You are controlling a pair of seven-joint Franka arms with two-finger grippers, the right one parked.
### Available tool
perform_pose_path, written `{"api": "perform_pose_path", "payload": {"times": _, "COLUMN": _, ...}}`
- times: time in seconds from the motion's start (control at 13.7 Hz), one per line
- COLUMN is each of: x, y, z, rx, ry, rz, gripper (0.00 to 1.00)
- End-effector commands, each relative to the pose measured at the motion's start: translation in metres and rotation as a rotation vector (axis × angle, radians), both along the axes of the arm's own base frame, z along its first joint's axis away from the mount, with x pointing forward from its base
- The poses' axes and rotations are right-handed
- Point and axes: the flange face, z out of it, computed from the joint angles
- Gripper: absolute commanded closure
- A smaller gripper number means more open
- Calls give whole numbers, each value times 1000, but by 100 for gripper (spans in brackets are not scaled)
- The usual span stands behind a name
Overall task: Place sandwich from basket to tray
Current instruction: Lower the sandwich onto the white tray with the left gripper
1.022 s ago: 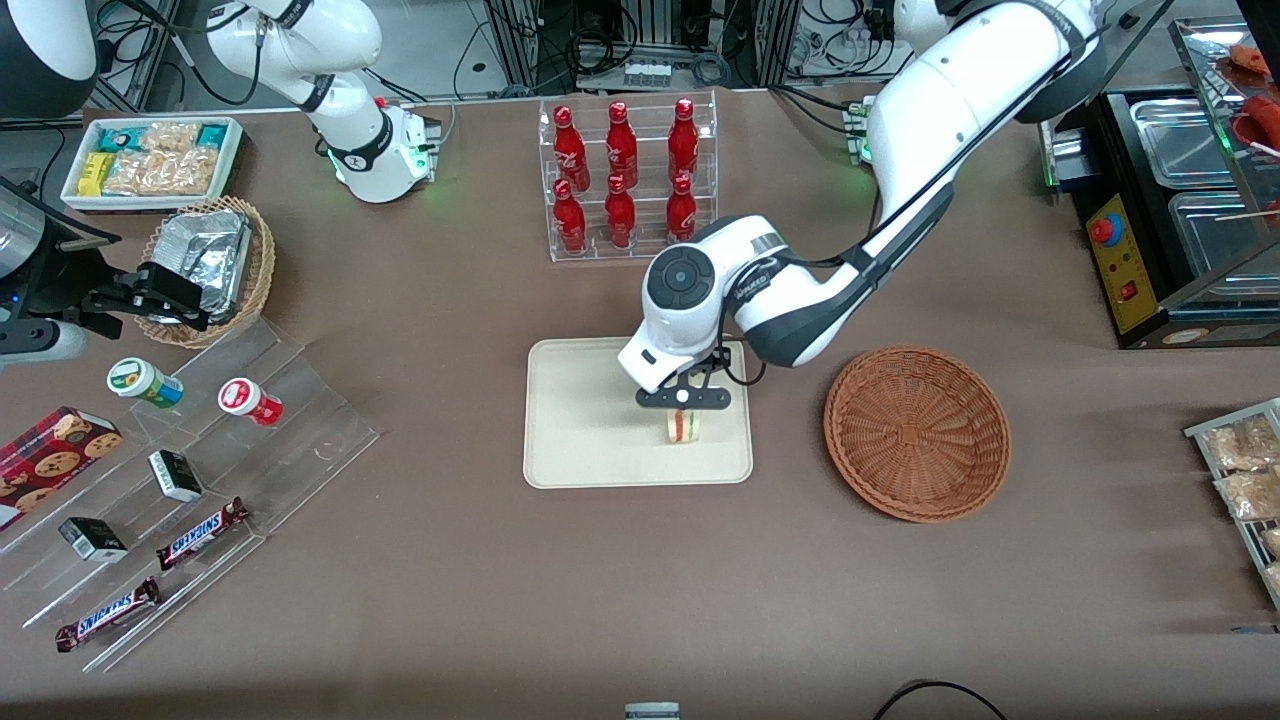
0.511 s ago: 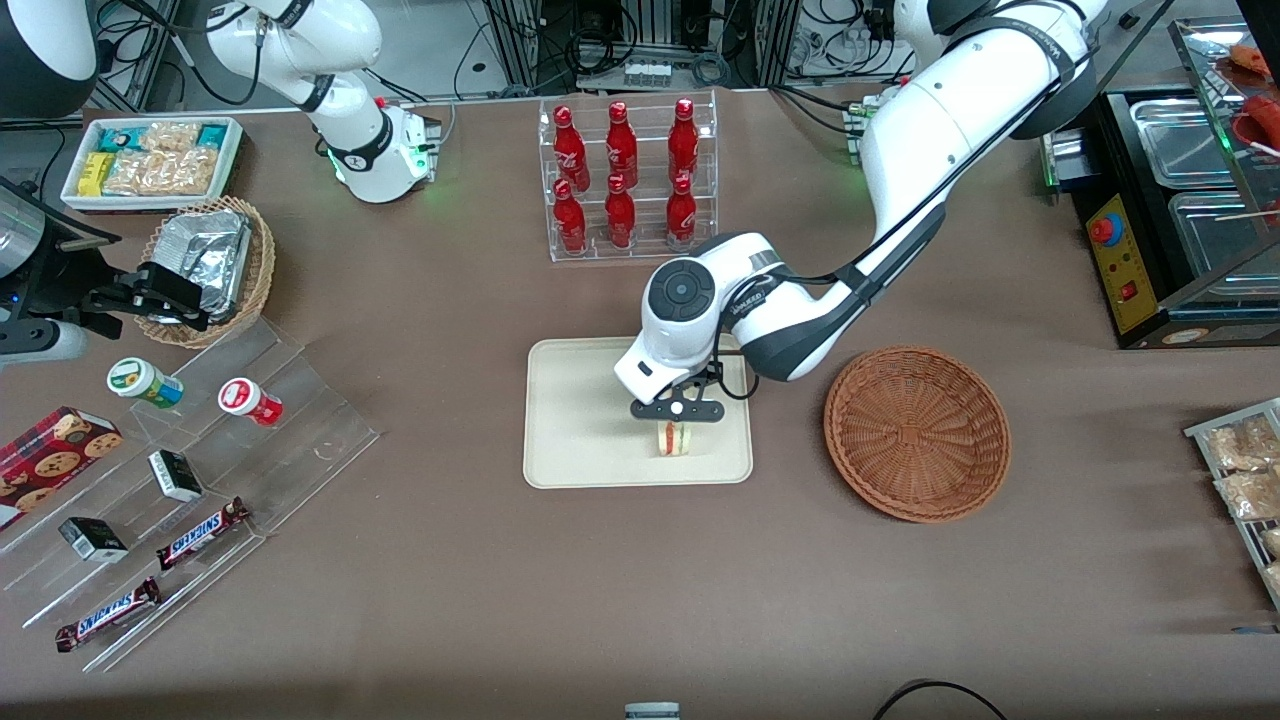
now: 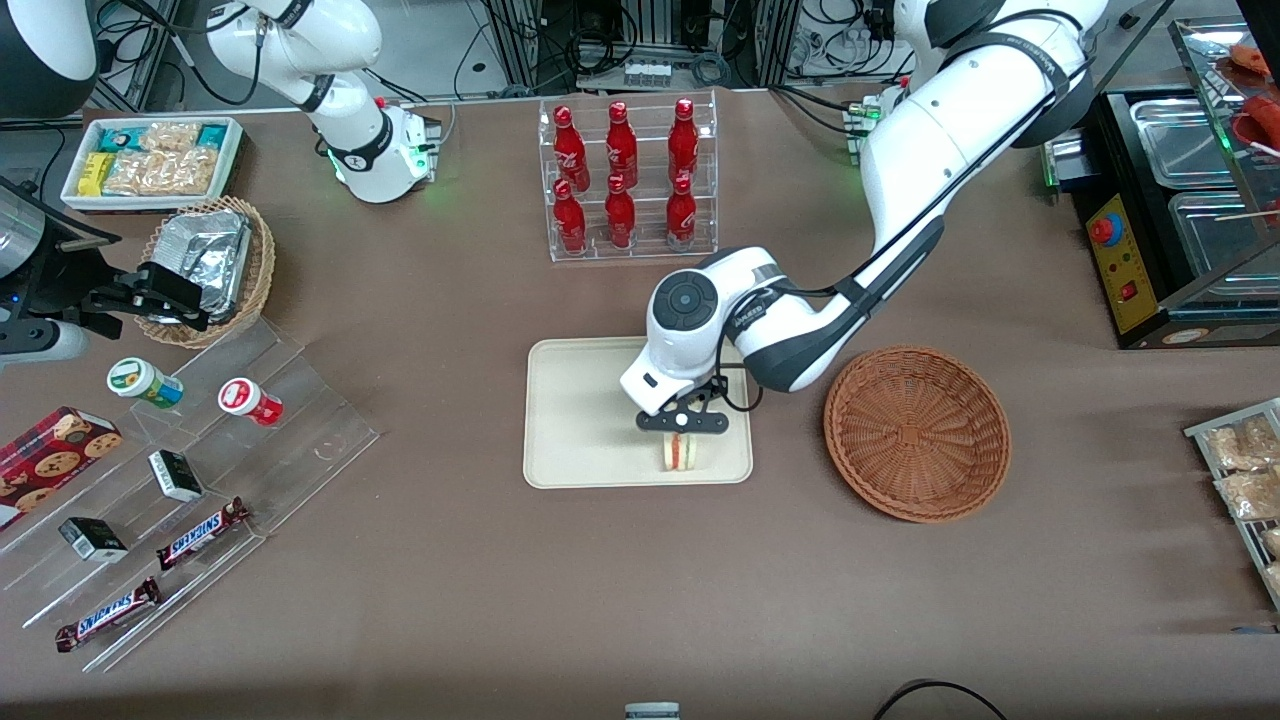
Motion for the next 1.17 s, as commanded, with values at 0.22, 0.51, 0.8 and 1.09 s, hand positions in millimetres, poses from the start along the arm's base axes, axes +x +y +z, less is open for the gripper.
{"api": "perform_pose_path", "payload": {"times": 0.22, "x": 2, "y": -6, "z": -6, "rx": -1, "ry": -22, "rz": 25, "gripper": 86}}
{"api": "perform_pose_path", "payload": {"times": 0.51, "x": 4, "y": -6, "z": -4, "rx": -5, "ry": -24, "rz": 71, "gripper": 0}}
{"api": "perform_pose_path", "payload": {"times": 0.8, "x": 3, "y": -1, "z": 11, "rx": 42, "ry": -23, "rz": 88, "gripper": 0}}
{"api": "perform_pose_path", "payload": {"times": 1.09, "x": 7, "y": 2, "z": 62, "rx": 14, "ry": -56, "rz": 122, "gripper": 0}}
